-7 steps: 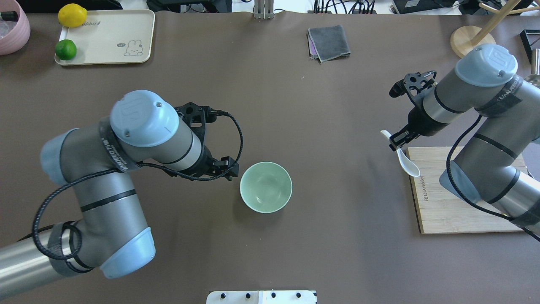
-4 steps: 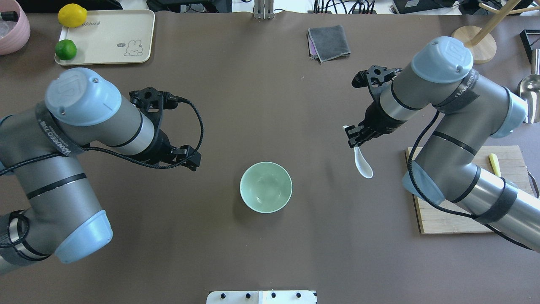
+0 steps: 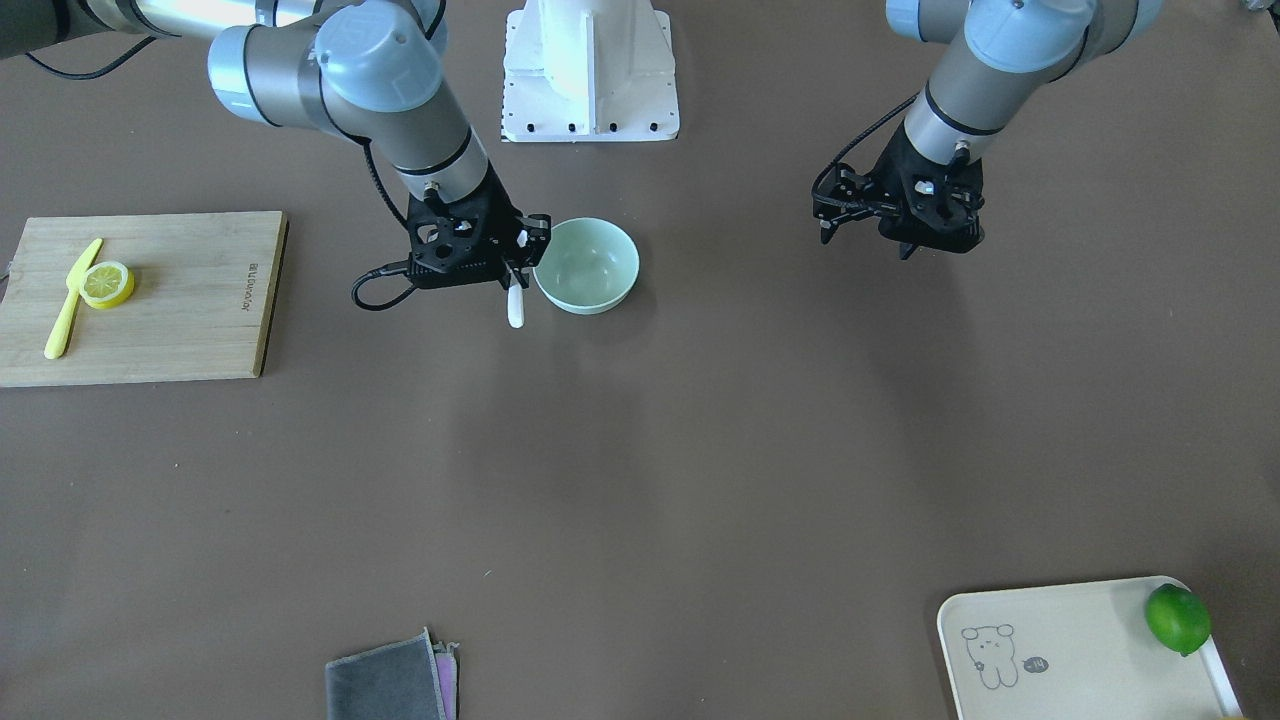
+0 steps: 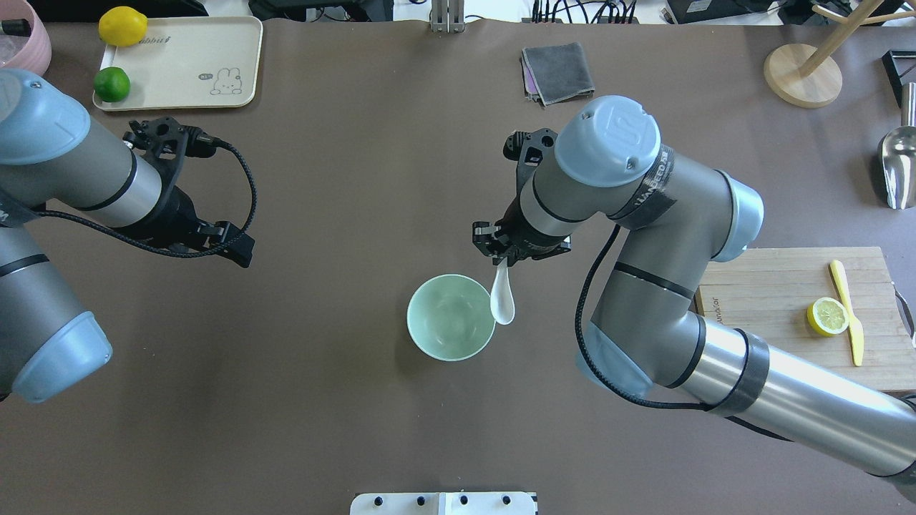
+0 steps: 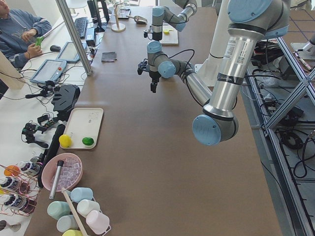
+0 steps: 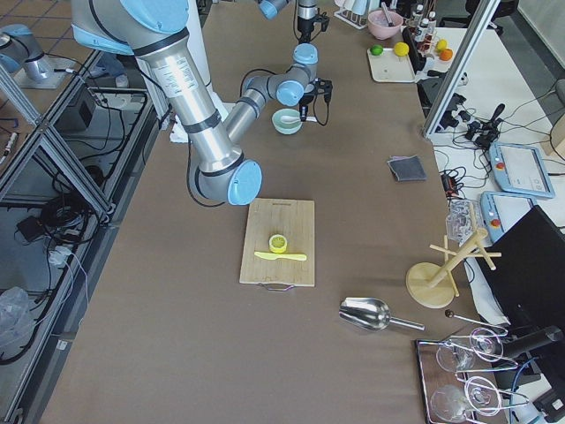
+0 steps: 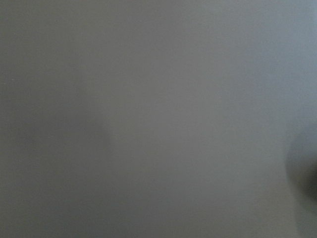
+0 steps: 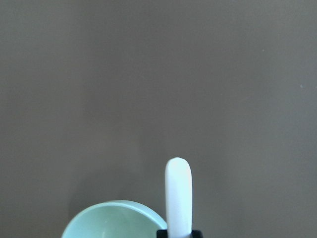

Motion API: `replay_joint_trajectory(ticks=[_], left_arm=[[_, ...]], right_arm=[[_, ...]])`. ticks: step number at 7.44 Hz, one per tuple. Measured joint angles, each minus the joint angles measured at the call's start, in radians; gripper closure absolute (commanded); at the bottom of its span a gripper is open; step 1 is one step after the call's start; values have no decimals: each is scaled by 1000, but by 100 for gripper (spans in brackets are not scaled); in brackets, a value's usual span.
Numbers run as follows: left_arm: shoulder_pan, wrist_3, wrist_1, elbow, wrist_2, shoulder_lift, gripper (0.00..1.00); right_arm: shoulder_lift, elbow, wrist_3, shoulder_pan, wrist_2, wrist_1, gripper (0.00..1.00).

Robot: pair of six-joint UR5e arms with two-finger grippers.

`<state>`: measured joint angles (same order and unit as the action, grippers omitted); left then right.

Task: Place spoon in bowl
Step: 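Lower the spoon into the green bowl and open the right gripper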

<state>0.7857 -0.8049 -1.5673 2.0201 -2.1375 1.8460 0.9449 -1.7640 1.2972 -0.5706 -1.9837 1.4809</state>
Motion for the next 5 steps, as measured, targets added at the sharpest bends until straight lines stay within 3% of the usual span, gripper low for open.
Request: replay_joint_trajectory(ticks=[3, 5], left_arm=[[10, 23, 0, -6, -7, -3, 2], [7, 24, 0, -14, -7, 3, 2]], right_arm=[[-30, 21, 235, 86, 167, -5, 100], [-40, 25, 296, 102, 204, -5, 100]])
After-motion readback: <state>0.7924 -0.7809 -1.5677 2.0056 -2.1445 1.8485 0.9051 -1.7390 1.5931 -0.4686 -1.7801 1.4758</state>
